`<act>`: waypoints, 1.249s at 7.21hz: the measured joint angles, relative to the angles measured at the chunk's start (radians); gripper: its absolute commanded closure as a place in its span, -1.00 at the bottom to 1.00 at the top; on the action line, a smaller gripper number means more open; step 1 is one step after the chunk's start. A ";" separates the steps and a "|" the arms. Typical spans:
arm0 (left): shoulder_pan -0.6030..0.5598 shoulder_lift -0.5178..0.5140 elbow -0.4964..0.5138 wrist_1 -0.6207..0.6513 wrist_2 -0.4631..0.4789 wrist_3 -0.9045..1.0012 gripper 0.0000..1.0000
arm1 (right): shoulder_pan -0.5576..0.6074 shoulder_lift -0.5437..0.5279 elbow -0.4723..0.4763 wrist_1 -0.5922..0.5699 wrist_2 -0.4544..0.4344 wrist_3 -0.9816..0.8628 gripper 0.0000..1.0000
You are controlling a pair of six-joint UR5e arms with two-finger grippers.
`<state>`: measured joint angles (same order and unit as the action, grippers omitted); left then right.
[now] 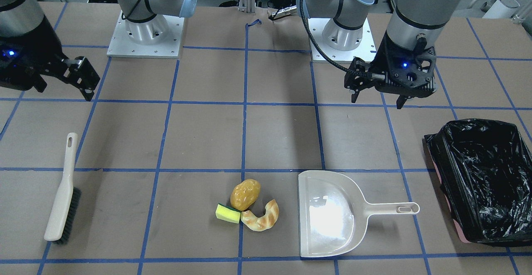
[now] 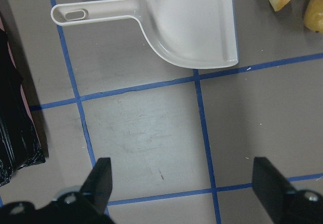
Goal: Sweep and dump trash into bin
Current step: 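Lower the left gripper to the dustpan while the right descends to the brush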
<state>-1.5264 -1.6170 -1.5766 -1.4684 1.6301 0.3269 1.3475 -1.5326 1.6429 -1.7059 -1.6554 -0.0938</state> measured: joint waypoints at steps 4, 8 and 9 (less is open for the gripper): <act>0.106 -0.079 0.001 0.058 -0.015 0.495 -1.00 | -0.116 0.078 0.082 -0.099 0.002 -0.188 -0.98; 0.128 -0.253 0.016 0.271 -0.037 1.004 -1.00 | -0.136 0.212 0.087 -0.176 0.002 -0.256 -0.94; 0.129 -0.286 0.022 0.315 -0.036 1.104 -1.00 | -0.136 0.241 0.087 -0.192 0.002 -0.266 -0.93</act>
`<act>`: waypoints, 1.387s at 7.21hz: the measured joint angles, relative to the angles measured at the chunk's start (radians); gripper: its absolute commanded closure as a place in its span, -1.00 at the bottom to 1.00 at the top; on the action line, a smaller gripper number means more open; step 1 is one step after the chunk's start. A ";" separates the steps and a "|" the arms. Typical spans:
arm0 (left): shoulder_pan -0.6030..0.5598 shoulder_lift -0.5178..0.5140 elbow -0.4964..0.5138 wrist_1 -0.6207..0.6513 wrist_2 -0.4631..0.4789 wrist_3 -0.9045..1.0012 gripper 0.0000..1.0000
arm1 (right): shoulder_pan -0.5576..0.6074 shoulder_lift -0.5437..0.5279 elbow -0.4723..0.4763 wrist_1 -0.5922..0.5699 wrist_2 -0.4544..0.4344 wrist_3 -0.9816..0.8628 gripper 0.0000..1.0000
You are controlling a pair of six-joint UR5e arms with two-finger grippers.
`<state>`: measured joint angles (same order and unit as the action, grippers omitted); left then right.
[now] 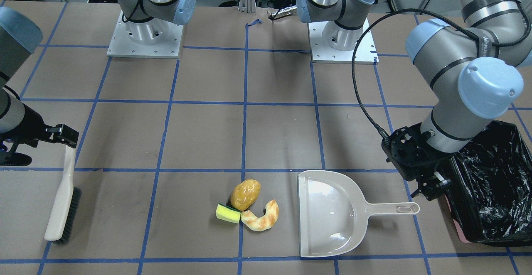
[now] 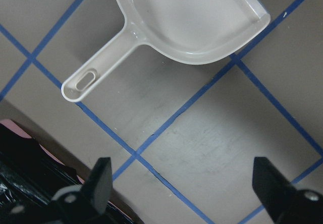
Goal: Sweep and dump trash into bin
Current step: 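Grasp the dustpan handle with the left gripper while the right grasps the brush handle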
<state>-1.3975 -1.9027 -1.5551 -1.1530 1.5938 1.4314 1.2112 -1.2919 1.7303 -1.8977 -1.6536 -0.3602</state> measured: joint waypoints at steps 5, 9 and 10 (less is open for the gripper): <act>0.033 -0.115 0.015 0.032 0.012 0.318 -1.00 | -0.001 0.097 0.001 -0.034 -0.002 -0.014 -0.78; 0.071 -0.183 0.021 0.080 0.004 0.337 -1.00 | -0.002 0.113 0.030 -0.032 -0.013 -0.030 -0.67; 0.069 -0.192 0.020 0.087 0.003 0.335 -0.91 | -0.002 0.112 0.035 -0.033 -0.015 -0.035 -0.64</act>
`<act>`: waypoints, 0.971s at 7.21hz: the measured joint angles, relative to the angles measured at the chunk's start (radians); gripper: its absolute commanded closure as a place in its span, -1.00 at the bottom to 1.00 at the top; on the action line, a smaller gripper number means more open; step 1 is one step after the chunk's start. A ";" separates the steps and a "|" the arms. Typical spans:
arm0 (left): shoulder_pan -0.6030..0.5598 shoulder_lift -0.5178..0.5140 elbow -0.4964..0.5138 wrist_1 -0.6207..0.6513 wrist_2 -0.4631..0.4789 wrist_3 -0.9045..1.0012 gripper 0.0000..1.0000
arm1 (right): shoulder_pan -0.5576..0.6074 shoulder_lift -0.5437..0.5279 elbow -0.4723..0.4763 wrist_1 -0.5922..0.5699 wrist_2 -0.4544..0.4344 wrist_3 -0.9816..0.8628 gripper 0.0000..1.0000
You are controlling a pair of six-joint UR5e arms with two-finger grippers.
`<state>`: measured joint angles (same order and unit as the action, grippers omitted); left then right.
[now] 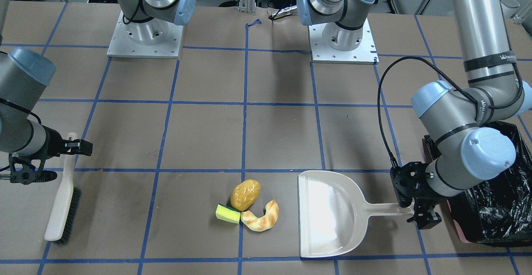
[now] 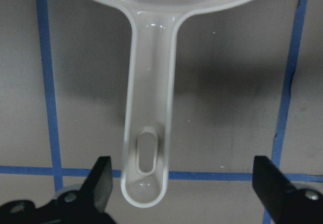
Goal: Sweep and dump trash into bin
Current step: 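Grasp the dustpan handle with the left gripper while the right grasps the brush handle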
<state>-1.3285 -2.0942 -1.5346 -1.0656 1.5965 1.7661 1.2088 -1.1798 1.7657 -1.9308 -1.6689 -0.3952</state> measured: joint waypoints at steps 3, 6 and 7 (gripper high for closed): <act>-0.006 -0.013 0.002 0.006 -0.001 0.002 0.01 | 0.000 -0.006 -0.001 -0.004 -0.002 -0.001 -0.18; -0.009 -0.017 0.002 0.007 0.000 0.004 0.64 | 0.000 -0.006 -0.003 -0.006 -0.001 0.001 0.05; -0.011 -0.018 0.002 0.008 0.000 0.005 0.70 | 0.000 -0.006 -0.004 -0.006 0.001 0.001 0.47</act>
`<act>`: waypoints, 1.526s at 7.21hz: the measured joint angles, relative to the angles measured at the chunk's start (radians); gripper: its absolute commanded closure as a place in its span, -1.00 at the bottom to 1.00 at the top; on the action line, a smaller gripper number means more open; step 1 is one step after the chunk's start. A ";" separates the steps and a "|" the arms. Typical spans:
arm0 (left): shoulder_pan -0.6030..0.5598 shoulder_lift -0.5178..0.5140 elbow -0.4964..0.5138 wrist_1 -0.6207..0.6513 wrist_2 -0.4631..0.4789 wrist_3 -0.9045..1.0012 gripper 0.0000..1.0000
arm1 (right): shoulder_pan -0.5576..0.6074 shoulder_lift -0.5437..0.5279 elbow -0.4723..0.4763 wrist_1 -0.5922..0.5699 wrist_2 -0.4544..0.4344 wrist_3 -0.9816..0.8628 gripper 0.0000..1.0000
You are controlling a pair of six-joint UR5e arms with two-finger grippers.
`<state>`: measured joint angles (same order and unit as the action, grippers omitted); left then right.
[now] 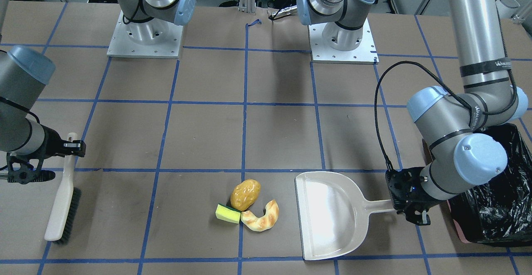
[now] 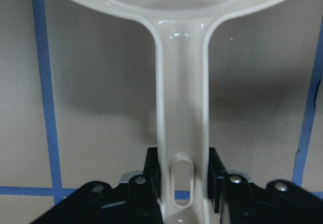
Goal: Sweep and dump trash into bin
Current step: 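Grasp the dustpan handle with the left gripper while the right grasps the brush handle, then lift the brush with the right gripper and move it toward the debris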
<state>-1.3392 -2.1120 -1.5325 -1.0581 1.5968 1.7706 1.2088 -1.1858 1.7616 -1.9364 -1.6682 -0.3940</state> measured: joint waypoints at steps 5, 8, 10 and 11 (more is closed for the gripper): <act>-0.035 0.002 0.004 0.016 0.015 0.010 0.74 | 0.000 -0.001 -0.014 0.007 0.013 0.003 1.00; -0.055 0.005 0.003 0.015 0.051 0.009 0.75 | 0.013 -0.019 -0.030 0.029 0.076 0.070 1.00; -0.062 0.006 0.003 0.015 0.062 0.009 0.75 | 0.089 -0.027 -0.036 0.032 0.096 0.180 1.00; -0.062 0.006 0.004 0.015 0.062 0.009 0.75 | 0.143 -0.027 -0.042 0.032 0.108 0.234 1.00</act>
<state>-1.4016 -2.1062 -1.5289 -1.0431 1.6590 1.7794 1.3518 -1.2128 1.7193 -1.9046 -1.5603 -0.1604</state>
